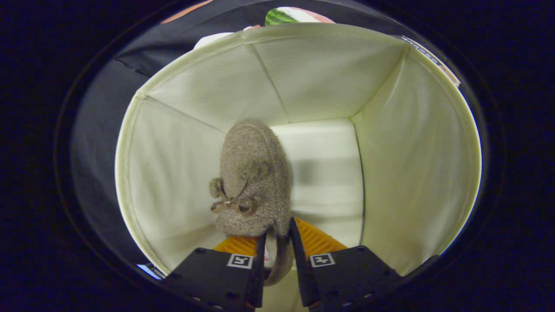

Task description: Open the storage box then place both shoes into the box .Put the left shoe in first, then the right shoe, with the right side of both shoes facing outward in a uniform manner.

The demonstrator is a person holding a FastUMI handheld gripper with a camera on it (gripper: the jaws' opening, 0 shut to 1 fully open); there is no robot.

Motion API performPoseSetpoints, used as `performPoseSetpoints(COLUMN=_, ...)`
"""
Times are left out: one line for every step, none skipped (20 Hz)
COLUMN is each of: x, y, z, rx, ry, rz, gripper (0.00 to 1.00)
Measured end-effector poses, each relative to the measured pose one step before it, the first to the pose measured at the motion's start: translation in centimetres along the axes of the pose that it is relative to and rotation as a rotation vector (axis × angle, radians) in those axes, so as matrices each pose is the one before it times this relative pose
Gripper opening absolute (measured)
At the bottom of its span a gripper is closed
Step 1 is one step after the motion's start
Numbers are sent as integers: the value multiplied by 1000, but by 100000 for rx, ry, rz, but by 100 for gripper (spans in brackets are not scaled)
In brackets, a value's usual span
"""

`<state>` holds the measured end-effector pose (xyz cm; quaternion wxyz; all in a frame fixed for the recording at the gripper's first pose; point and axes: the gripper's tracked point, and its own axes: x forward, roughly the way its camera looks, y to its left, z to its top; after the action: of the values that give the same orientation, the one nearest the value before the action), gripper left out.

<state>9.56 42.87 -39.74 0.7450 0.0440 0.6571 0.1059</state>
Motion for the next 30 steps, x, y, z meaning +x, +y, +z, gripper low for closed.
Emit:
performPoseSetpoints(x=-634, y=182, z=-47, rx=-1560, ry=-385, rz=1725, gripper=44)
performPoseSetpoints(x=-618, y=158, z=-340, rx=-1981, ry=-170, rz=969, gripper=51)
performPoseSetpoints(x=-739, y=36, z=-242, rx=-1634, ry=-195, rz=1165, gripper=58)
performPoseSetpoints(x=-958, y=135, z=-369, rx=-1448, ry=-83, rz=1351, gripper=65)
performPoseSetpoints(x=-1042, y=-16, z=-370, rx=-1660, ry=149, rz=883, gripper=73)
performPoseSetpoints(x=-1364, y=95, z=-275, rx=-1727, ry=-232, rz=1715, gripper=80)
performPoseSetpoints(x=-1444, y=248, z=-226, rx=-1821, ry=-498, rz=2678, gripper=83)
performPoseSetpoints(x=-1631, y=352, z=-280, rx=-2314, ry=-733, rz=3537, gripper=86)
performPoseSetpoints(x=-1774, y=262, z=-291, rx=-2803, ry=-633, rz=3036, gripper=87)
performPoseSetpoints(x=-1915, y=-65, z=-303, rx=-3173, ry=-1238, rz=1930, gripper=88)
performPoseSetpoints(x=-1800, y=-145, z=-40, rx=-2756, ry=-2318, rz=2235, gripper=88)
performPoseSetpoints(x=-1642, y=-288, z=-46, rx=-2477, ry=-2539, rz=1907, gripper=88)
performPoseSetpoints(x=-1500, y=-495, z=63, rx=-2604, ry=-2429, rz=1732, gripper=92)
performPoseSetpoints(x=-1526, y=-818, z=-52, rx=-2611, ry=-2401, rz=577, gripper=96)
performPoseSetpoints(x=-1280, y=-1125, z=-135, rx=-2054, ry=-2256, rz=-218, gripper=96)
performPoseSetpoints(x=-1078, y=-1527, z=-222, rx=-1689, ry=-2069, rz=-607, gripper=96)
performPoseSetpoints(x=-975, y=-1947, z=-99, rx=-1106, ry=-1806, rz=-1579, gripper=96)
performPoseSetpoints(x=-883, y=-2104, z=-240, rx=-312, ry=-1737, rz=-2479, gripper=96)
performPoseSetpoints(x=-700, y=-2288, z=-51, rx=414, ry=-1898, rz=-2595, gripper=96)
performPoseSetpoints(x=-435, y=-2104, z=-175, rx=122, ry=-1279, rz=-2553, gripper=97)
performPoseSetpoints(x=-394, y=-2335, z=-146, rx=340, ry=-789, rz=-2395, gripper=97)
performPoseSetpoints(x=-326, y=-2258, z=-243, rx=875, ry=-522, rz=-2174, gripper=97)
performPoseSetpoints(x=-226, y=-2375, z=-52, rx=1351, ry=-495, rz=-1871, gripper=97)
performPoseSetpoints(x=-115, y=-2491, z=-42, rx=1757, ry=11, rz=-2044, gripper=96)
performPoseSetpoints(x=-32, y=-2531, z=-27, rx=2388, ry=-224, rz=-2006, gripper=97)
performPoseSetpoints(x=84, y=-2430, z=-160, rx=2515, ry=236, rz=-2030, gripper=97)
performPoseSetpoints(x=249, y=-2507, z=-81, rx=1979, ry=475, rz=-2098, gripper=97)
performPoseSetpoints(x=324, y=-2296, z=-119, rx=1564, ry=655, rz=-1952, gripper=97)
performPoseSetpoints(x=467, y=-2316, z=-66, rx=1418, ry=697, rz=-2386, gripper=97)
performPoseSetpoints(x=789, y=-2358, z=54, rx=827, ry=685, rz=-2418, gripper=97)
